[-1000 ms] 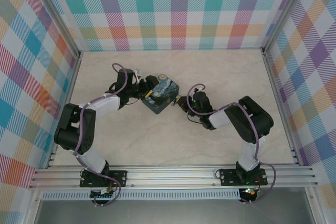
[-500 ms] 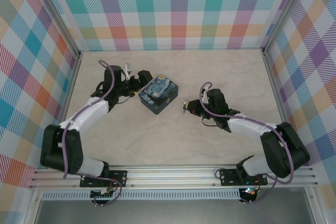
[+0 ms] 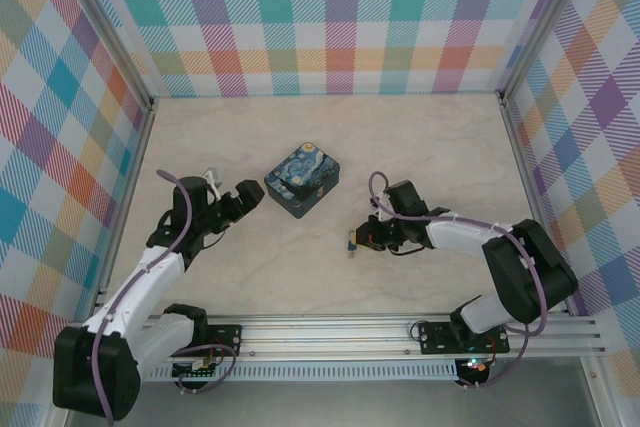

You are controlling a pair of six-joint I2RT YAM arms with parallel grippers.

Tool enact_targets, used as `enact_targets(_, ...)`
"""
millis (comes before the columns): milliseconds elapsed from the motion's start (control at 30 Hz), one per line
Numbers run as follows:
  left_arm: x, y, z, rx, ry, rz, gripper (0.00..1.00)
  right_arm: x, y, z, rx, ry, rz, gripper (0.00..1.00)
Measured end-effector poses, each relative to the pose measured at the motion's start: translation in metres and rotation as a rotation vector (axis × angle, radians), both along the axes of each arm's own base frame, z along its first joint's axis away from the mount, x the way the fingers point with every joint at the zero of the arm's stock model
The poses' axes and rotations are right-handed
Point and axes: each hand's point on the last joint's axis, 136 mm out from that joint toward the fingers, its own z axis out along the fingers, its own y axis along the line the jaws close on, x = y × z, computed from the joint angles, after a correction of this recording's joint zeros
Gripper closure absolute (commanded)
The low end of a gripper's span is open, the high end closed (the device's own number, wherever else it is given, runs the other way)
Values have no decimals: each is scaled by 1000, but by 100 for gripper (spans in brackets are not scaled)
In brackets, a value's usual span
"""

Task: Unlock the padlock with the key

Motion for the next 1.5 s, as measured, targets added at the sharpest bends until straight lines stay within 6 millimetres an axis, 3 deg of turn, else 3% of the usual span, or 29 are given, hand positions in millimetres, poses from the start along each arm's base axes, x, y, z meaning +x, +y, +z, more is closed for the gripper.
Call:
enact_targets(200, -5, 15, -12, 65, 12, 60, 0, -3, -5, -16, -40, 44, 12, 83)
enact_targets(333, -7, 26, -20, 107, 38, 105, 0, -3, -10, -18, -52, 42, 16, 75)
enact_targets(467, -10, 35, -14, 141, 23, 140, 0, -2, -20, -13, -73, 26, 8, 65)
enact_targets(567, -11, 42, -6, 170, -3, 167, 0, 2, -29, 9, -88, -45, -5, 58)
enact_targets(667, -8, 49, 7, 192, -38, 202, 0, 16, -42, 43, -92, -166, -44, 50)
enact_targets(867, -1, 69, 13, 266, -62, 295, 0, 51, -93, 115, -199, -496, -180, 22)
enact_targets(1000, 3, 91, 12, 358, -71, 387, 0, 66, -126, 135, -319, -650, -236, 0)
enact_targets(1067, 6, 102, 13, 416, -87, 428, 0, 77, -142, 138, -379, -703, -269, 0)
enact_targets(1133, 10, 113, 15, 477, -106, 464, 0, 86, -158, 136, -424, -741, -307, 0)
enact_targets(1233, 16, 123, 11, 573, -143, 482, 0, 96, -181, 115, -485, -764, -339, 0)
enact_targets(1367, 17, 131, -15, 706, -149, 451, 0, 102, -204, 73, -548, -741, -356, 0)
enact_targets(1500, 20, 135, -39, 802, -117, 395, 0, 107, -219, 46, -568, -775, -390, 0)
